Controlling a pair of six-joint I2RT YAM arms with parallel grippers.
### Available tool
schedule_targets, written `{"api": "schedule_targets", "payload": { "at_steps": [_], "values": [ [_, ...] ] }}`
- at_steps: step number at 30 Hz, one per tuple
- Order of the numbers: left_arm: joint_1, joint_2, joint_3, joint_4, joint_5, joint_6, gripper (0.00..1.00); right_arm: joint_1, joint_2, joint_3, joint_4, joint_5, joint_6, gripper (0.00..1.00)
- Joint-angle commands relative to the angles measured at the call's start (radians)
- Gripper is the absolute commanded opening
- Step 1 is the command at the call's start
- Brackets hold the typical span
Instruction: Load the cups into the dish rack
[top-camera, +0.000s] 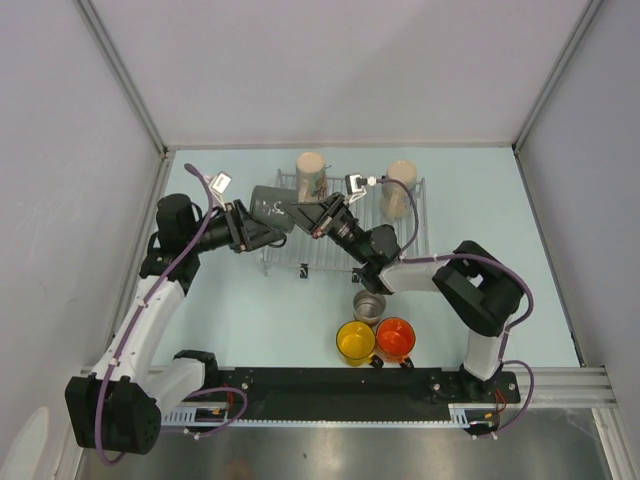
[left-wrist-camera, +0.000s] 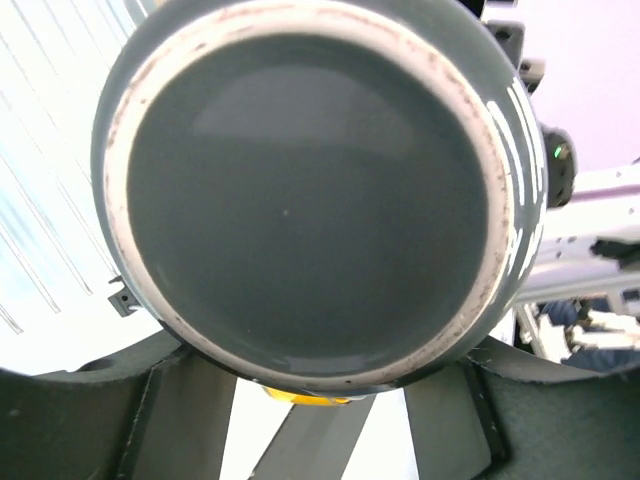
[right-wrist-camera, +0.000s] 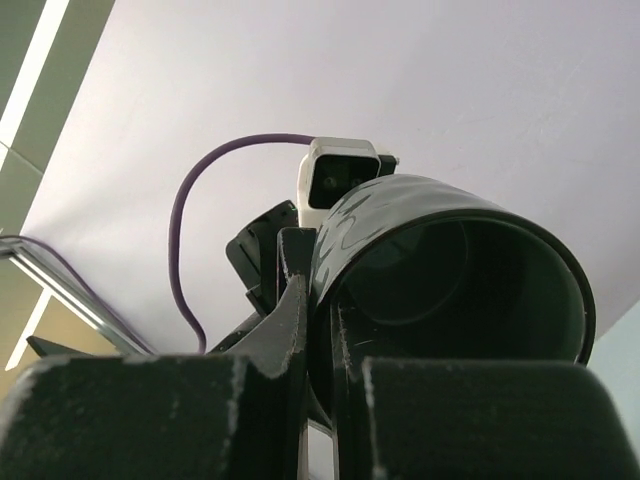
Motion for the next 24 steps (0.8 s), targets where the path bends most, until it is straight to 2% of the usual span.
{"api": "schedule_targets", "payload": {
  "at_steps": [1,8,10,14,16,20,24],
  "values": [
    [-0.037,-0.061,0.101,0.202,0.121,-0.105,0.61,0.091,0.138,0.023,0.142,-0.073,-0.008,0.0],
    [-0.036,-0.092,0.095,0.243,0.115,-0.183,0.44,0.143,0.284,0.165,0.142,-0.099,0.009,0.0],
    [-0.037,-0.104,0.098,0.249,0.122,-0.195,0.35,0.15,0.303,0.19,0.144,-0.104,0.018,0.0],
    [-0.036,-0.11,0.106,0.242,0.115,-0.178,0.08,0.154,0.315,0.179,0.142,-0.105,0.024,0.0],
    [-0.036,-0.106,0.109,0.223,0.112,-0.154,0.01,0.154,0.307,0.169,0.142,-0.106,0.023,0.0],
    [-0.034,-0.093,0.111,0.209,0.099,-0.12,0.0,0.156,0.284,0.136,0.142,-0.116,0.02,0.0],
    [-0.026,-0.119,0.123,0.13,-0.006,-0.05,0.0,0.16,0.249,0.092,0.144,-0.125,0.012,0.0]
  ]
}}
